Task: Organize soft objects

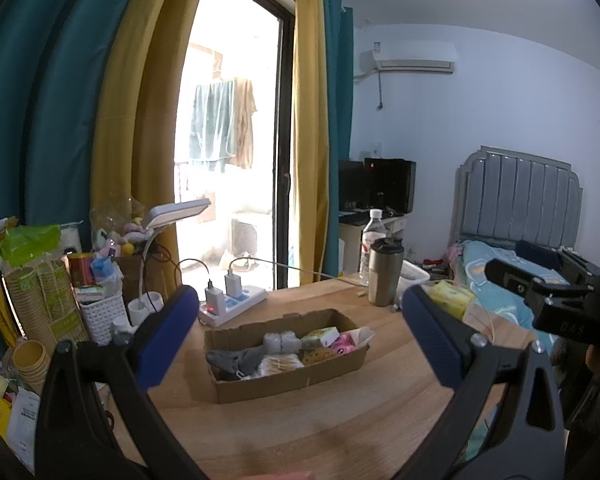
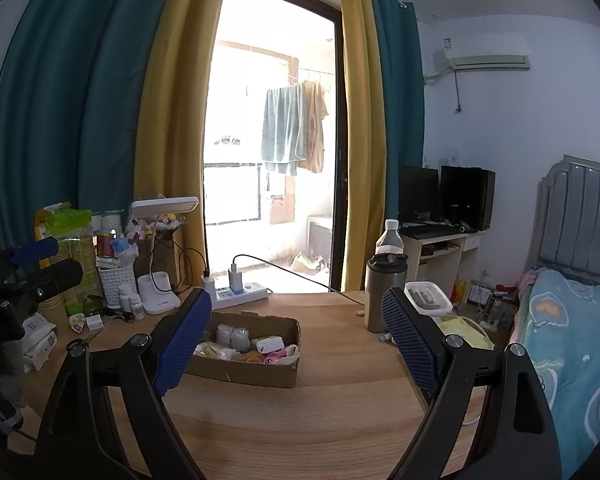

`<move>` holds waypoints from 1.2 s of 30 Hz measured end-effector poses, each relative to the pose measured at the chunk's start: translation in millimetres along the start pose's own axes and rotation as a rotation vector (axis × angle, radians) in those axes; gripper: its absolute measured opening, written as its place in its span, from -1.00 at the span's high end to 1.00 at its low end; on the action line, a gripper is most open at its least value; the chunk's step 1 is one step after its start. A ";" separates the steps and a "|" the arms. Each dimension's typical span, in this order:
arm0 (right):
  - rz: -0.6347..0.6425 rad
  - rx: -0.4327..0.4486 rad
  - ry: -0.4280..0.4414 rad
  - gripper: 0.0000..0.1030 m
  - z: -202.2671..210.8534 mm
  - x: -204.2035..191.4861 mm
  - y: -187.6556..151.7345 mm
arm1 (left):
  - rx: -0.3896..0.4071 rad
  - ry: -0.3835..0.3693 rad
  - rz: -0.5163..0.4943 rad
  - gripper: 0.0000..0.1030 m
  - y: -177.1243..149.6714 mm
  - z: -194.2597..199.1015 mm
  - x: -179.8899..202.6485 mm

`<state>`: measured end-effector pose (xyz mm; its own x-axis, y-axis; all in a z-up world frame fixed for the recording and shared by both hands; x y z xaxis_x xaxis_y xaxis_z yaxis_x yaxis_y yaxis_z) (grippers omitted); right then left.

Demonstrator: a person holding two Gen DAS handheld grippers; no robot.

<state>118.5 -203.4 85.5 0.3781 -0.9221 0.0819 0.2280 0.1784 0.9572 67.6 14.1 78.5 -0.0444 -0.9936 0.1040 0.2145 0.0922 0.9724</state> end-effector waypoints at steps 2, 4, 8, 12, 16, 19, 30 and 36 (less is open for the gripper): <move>0.000 -0.001 0.000 -0.74 0.2 0.8 -0.5 | 0.000 -0.005 -0.001 -0.99 0.1 -0.5 -1.0; -0.001 -0.003 -0.002 -0.74 -0.2 1.2 -1.2 | 0.002 -0.012 0.003 -0.99 0.6 0.5 -0.6; -0.005 -0.008 0.001 -0.74 -1.4 1.9 -2.8 | 0.000 -0.018 0.009 -0.99 -0.1 0.0 0.8; -0.004 -0.011 0.001 -0.74 -2.3 2.6 -3.5 | -0.002 -0.016 0.009 -0.99 -0.8 -0.6 1.4; -0.006 -0.016 0.003 -0.74 -4.0 4.0 -5.2 | -0.002 -0.014 0.006 -0.99 -1.2 -0.2 1.9; -0.005 -0.017 0.004 -0.74 -4.4 4.3 -5.1 | 0.000 -0.013 0.005 -0.99 -1.7 -0.7 1.2; -0.001 -0.025 0.008 -0.74 -6.6 2.7 -8.0 | -0.001 -0.016 0.003 -0.99 -4.5 -1.0 3.0; -0.001 -0.026 0.010 -0.74 -6.9 2.5 -8.3 | -0.001 -0.016 0.003 -0.99 -4.5 -1.0 3.7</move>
<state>123.8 -204.9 75.8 0.3867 -0.9189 0.0785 0.2514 0.1869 0.9497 67.4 10.0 74.3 -0.0590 -0.9922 0.1100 0.2155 0.0949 0.9719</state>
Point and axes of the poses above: each gripper's, at about its wrist camera, not at the fingertips, and z roughly against the way its jaws point, x to its right, y to its top, the point moved 6 cm from there along -z, roughly the way its jaws point, and after that the axes turned 4 degrees about z, right-handed, at the moved point
